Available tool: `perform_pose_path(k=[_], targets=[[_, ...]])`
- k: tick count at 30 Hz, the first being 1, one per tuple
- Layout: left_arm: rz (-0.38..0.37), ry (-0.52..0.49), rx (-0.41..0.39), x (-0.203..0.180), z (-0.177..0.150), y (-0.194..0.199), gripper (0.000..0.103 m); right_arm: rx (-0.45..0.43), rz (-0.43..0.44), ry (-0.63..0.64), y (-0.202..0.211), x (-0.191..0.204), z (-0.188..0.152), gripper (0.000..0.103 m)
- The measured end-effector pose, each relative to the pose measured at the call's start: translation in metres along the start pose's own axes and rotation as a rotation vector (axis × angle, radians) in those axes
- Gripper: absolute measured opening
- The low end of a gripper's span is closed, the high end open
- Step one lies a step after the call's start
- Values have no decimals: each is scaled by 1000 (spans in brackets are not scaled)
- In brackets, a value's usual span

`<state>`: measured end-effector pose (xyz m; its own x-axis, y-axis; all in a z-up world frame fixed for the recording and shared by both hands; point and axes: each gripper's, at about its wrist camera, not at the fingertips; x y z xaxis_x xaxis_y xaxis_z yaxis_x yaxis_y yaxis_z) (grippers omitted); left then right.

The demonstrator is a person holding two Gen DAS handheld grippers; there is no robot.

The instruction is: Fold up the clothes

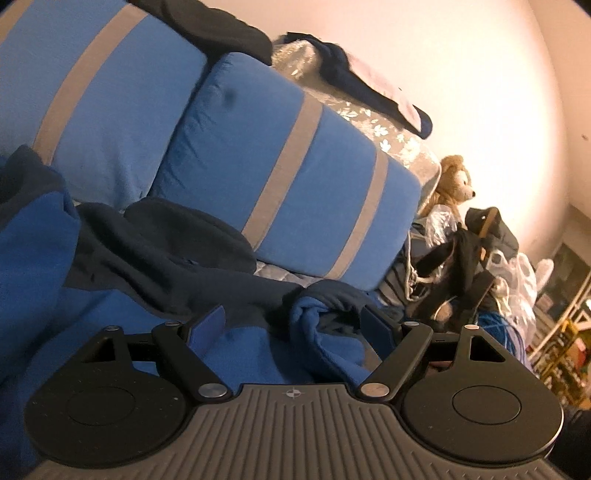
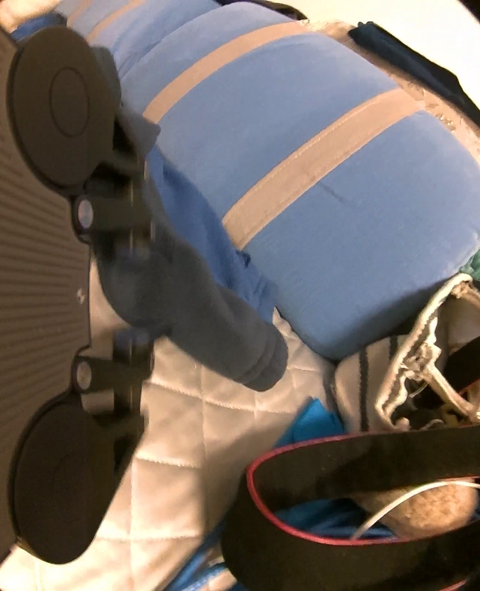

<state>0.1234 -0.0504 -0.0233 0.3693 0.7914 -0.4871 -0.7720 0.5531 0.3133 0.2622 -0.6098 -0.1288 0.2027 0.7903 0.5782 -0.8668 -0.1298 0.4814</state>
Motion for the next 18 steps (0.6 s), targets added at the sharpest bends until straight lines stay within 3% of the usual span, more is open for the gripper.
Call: perform_pose_path(k=[1,5,12,18], targets=[[-2,-8,2,-1,0,0,81,-3,0,8,3,3,2,6],[-8,-24,3,-5,-2,-1,81,-6,5,18,31,13,9,5],[6,-8,-10,-4,-1,3,81,-18,55,17,117,29,18,4],[11,-9,-19,-4,-1,8,81,45,12,-116,185,22,3,4]])
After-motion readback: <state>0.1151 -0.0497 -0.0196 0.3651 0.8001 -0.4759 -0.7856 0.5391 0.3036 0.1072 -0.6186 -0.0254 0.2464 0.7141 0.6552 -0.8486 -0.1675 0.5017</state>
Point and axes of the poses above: each gripper's, at about its wrist camera, not at the fingertips, and y roughly against the way its jaws point, x to its left, z to its top, and after that the axes turned 4 degrees about -x, right-handed
